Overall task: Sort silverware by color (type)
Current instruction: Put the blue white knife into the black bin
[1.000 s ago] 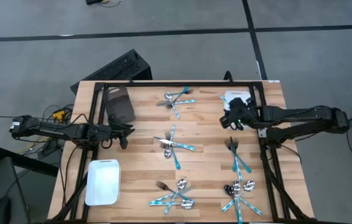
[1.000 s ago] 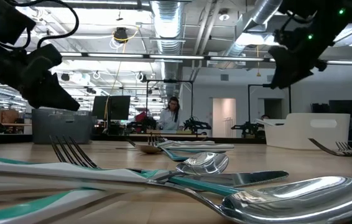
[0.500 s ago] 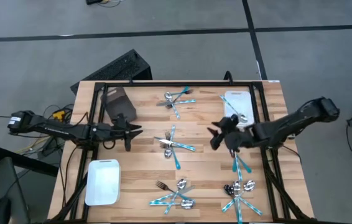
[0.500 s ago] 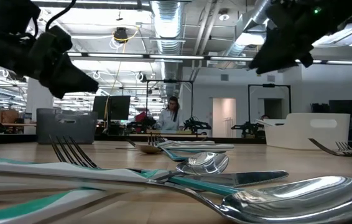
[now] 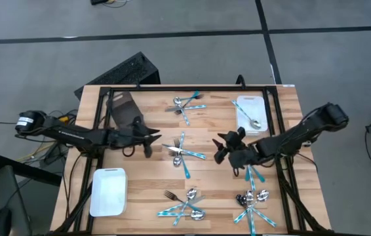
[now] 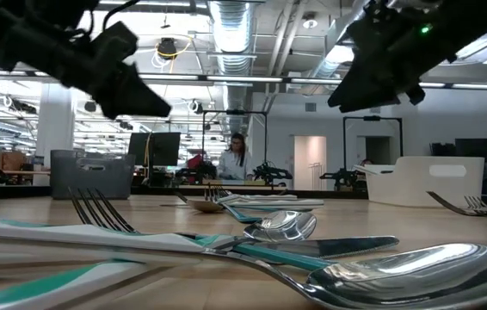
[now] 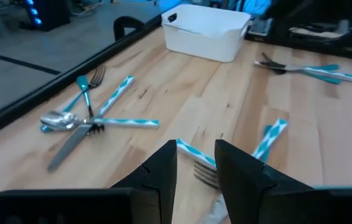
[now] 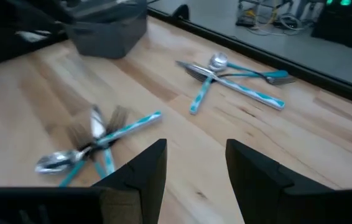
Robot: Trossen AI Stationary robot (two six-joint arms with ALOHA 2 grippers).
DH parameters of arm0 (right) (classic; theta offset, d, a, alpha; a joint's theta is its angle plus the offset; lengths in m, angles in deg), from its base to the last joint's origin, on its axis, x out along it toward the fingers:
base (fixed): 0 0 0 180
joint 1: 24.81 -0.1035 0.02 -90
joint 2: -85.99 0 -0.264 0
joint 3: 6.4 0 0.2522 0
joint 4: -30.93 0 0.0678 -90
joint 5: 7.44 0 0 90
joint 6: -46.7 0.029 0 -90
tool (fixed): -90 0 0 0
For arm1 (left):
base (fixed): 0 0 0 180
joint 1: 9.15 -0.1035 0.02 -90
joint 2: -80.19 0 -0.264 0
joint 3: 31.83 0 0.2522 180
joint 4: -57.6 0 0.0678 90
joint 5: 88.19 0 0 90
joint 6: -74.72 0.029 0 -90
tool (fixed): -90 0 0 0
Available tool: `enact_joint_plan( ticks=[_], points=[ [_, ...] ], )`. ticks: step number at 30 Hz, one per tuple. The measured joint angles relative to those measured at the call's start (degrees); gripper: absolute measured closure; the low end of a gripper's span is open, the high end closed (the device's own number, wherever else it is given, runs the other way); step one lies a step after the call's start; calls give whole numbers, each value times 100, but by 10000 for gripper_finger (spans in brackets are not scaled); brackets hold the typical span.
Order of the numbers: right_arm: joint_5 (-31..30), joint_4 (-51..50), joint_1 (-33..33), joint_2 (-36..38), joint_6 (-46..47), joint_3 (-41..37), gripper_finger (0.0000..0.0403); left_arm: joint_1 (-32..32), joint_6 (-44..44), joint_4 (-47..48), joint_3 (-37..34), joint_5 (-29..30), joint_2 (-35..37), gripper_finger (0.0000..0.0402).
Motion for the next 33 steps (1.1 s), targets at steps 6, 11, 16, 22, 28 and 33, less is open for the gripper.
enact_joint_plan(
  ticks=[6,11,16,22,28,33],
  points=[
    [-9,-513,-386,588,-26,2,214,-2,210,410,789,231,-638,271],
    [-11,-1082,-588,967,-11,2,214,-155,670,515,1311,232,-1257,239],
    [-11,-1121,-631,1014,83,2,214,-846,761,809,1895,-94,-1930,229],
    [174,-1578,-731,965,650,4,214,-1426,1504,1631,2681,-709,-2676,238],
    [116,-2338,-959,966,1499,4,214,-1848,2847,2152,3285,-704,-3351,259],
    [114,-2362,-1018,925,1558,4,214,-2339,3951,2167,3524,-952,-3847,272]
  ],
)
